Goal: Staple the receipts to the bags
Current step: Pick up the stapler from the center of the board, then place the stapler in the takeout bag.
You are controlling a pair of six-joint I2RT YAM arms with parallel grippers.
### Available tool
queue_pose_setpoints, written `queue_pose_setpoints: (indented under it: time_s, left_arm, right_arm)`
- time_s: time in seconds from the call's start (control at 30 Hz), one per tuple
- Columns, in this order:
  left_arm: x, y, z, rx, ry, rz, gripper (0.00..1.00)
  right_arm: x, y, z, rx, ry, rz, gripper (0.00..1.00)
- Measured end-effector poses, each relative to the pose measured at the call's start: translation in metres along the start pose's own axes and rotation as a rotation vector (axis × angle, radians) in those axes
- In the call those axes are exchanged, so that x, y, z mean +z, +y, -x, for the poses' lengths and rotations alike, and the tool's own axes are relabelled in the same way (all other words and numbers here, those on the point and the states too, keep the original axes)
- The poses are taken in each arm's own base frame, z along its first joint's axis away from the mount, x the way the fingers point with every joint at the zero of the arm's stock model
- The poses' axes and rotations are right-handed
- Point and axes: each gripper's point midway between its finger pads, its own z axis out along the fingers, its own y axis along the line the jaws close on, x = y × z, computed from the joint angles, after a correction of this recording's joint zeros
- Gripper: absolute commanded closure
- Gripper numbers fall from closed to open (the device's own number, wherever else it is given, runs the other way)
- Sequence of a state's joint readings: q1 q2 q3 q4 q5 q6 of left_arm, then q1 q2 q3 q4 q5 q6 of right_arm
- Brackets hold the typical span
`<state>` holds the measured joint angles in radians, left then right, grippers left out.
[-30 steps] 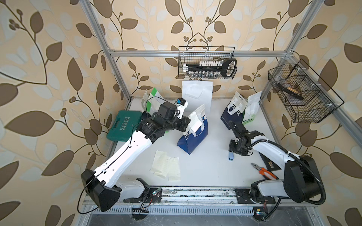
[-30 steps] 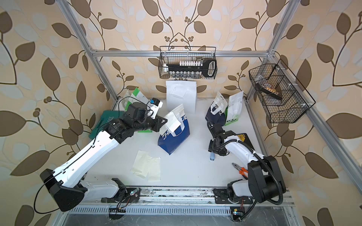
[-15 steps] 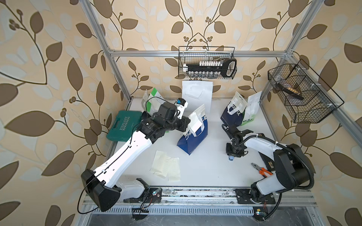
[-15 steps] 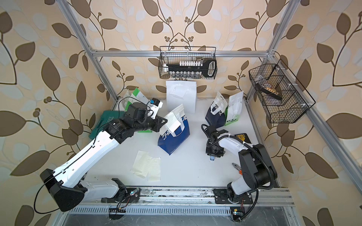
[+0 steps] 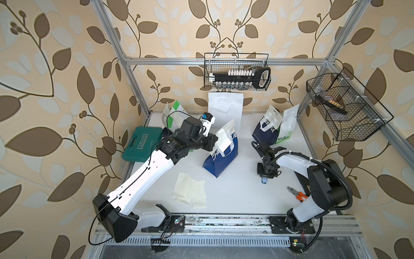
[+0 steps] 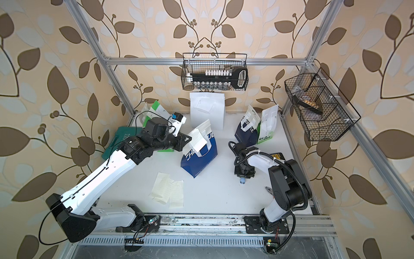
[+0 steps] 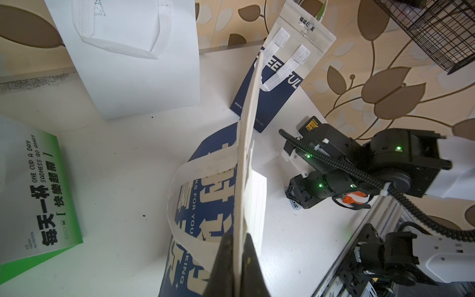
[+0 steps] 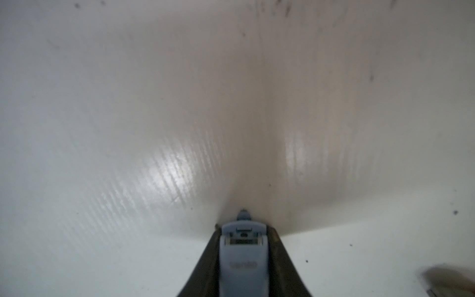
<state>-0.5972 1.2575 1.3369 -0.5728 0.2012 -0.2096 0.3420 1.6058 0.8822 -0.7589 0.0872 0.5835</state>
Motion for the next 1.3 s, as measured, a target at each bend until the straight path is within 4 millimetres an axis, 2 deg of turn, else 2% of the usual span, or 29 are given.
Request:
queue_pose_setpoints:
  time_s: [0.2,0.33,0.43,0.53,0.6,0.7,0.77,0.87,0.97,1.13,1.3]
  left_arm:
    - [0.0,0.0,0.0,0.0,0.0,-0.001,1.0]
    - [0.0,0.0,0.0,0.0,0.001,-0.002,1.0]
    - [0.001,0.0,-0.001,0.0,0.002,-0.001,1.0]
    - [0.003,0.001,-0.003,-0.001,0.004,-0.004,1.0]
    - [0.005,0.0,-0.005,-0.002,0.009,-0.01,1.0]
    - [0.005,-0.003,-0.006,-0.005,0.012,-0.033,1.0]
    - [0.005,-0.006,-0.007,-0.007,0.015,-0.052,1.0]
    - [0.006,-0.008,-0.009,-0.012,0.021,-0.065,1.0]
    - [0.006,-0.012,-0.008,-0.014,0.022,-0.084,1.0]
    - [0.005,-0.016,-0.008,-0.024,0.022,-0.106,1.0]
    - [0.005,-0.017,-0.008,-0.025,0.024,-0.111,1.0]
  right_arm:
    - [-0.004,0.001,0.003,-0.003,-0.017,0.007,0.96]
    - [-0.03,0.005,0.013,-0.006,-0.119,0.062,1.0]
    - [-0.073,0.017,0.024,-0.036,-0.264,0.15,1.0]
    - [-0.137,0.04,0.035,-0.089,-0.462,0.288,1.0]
    - [-0.189,0.061,0.036,-0.142,-0.599,0.403,1.0]
    - [-0.263,0.097,0.028,-0.247,-0.78,0.574,1.0]
    - [-0.307,0.123,0.016,-0.329,-0.879,0.691,1.0]
    - [-0.349,0.153,0.008,-0.383,-0.965,0.833,1.0]
    - [-0.366,0.176,0.018,-0.38,-1.014,0.906,1.0]
    - [-0.366,0.214,0.034,-0.378,-1.012,0.968,1.0]
    - [-0.366,0.23,0.041,-0.371,-1.013,1.0,1.0]
